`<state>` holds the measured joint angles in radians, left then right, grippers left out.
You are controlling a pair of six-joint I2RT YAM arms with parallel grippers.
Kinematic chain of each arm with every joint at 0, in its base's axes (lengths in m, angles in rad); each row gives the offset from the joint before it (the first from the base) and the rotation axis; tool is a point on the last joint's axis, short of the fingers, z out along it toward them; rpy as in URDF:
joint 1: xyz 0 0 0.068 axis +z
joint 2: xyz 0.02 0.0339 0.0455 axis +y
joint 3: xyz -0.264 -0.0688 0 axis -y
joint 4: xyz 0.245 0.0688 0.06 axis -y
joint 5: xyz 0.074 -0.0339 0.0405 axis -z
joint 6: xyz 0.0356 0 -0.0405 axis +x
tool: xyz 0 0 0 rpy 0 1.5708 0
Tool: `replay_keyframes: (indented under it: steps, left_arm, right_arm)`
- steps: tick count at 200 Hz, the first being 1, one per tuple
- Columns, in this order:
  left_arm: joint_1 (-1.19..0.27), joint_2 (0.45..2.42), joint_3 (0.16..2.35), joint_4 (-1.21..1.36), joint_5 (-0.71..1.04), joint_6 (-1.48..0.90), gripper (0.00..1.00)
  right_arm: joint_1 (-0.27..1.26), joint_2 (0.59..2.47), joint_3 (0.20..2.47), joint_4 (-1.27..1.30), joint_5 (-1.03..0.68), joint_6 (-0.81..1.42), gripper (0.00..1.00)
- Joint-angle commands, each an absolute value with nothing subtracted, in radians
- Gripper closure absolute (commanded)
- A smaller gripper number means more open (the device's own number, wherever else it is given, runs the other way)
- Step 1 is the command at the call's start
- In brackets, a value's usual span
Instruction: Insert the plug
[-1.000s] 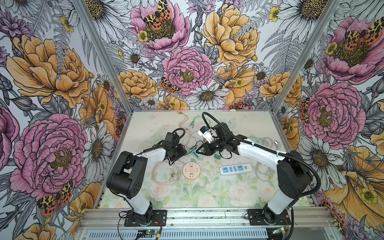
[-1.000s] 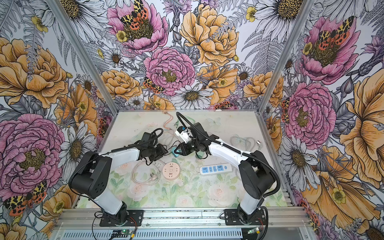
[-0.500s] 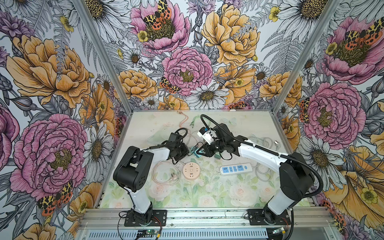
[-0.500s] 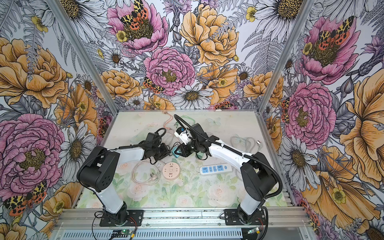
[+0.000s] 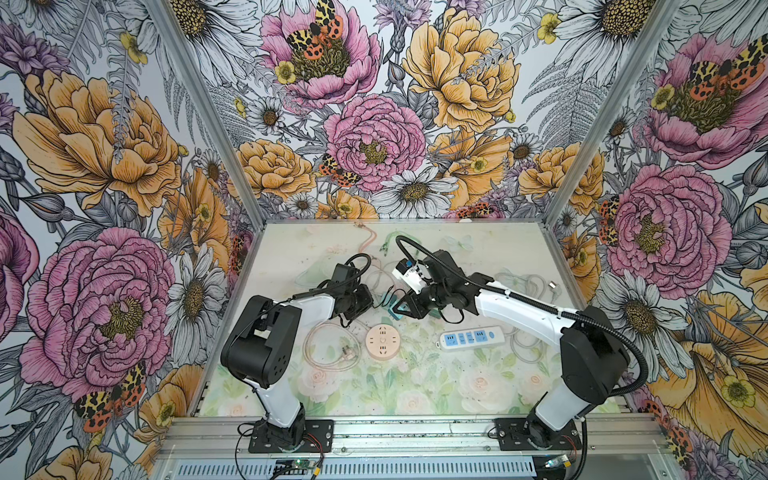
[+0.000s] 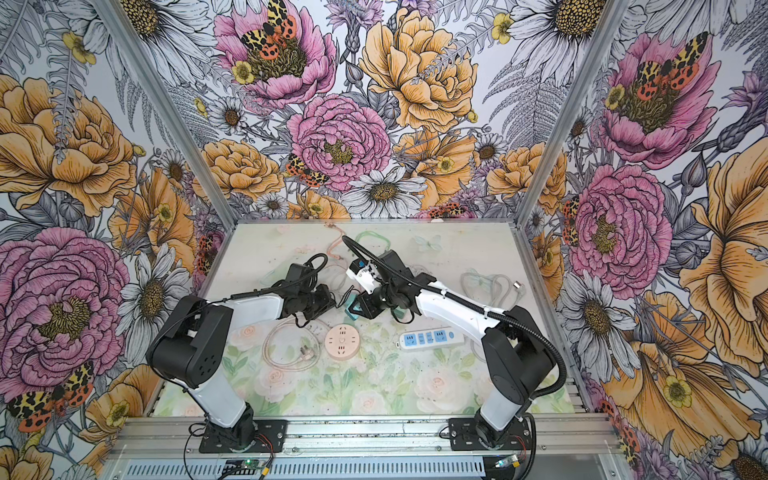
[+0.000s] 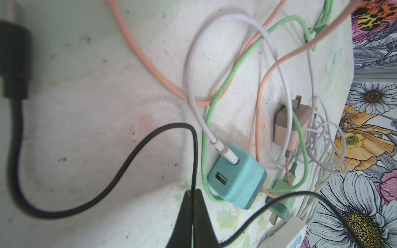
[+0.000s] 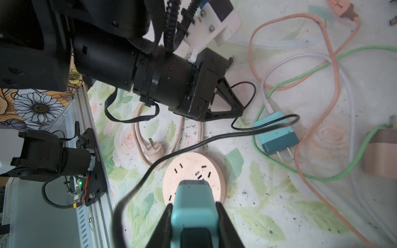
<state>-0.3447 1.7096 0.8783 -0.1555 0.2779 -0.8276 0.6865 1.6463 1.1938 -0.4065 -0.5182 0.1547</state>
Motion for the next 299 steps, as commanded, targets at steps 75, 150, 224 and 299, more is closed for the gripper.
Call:
replay_keyframes:
  steps: [75,150,224,299]
  left_arm:
    - [-0.176,1.433,0.953,-0.446,0.131,-0.629,1.00]
    - [-0.068,1.434,0.920,-0.465,0.044,-0.567,1.00]
    - [-0.061,1.528,0.930,-0.428,0.001,-0.539,1.00]
    - [0.002,1.565,0.919,-0.369,0.062,-0.527,0.97]
  right_arm:
    - [0.823,1.698,1.341,-0.509,-0.352,0.055,1.00]
    - [0.911,1.821,1.401,-0.508,-0.234,0.437,1.00]
    - [1.012,1.915,1.499,-0.623,0.015,0.662,1.00]
    - [1.033,1.943,1.513,-0.650,0.144,0.784,1.00]
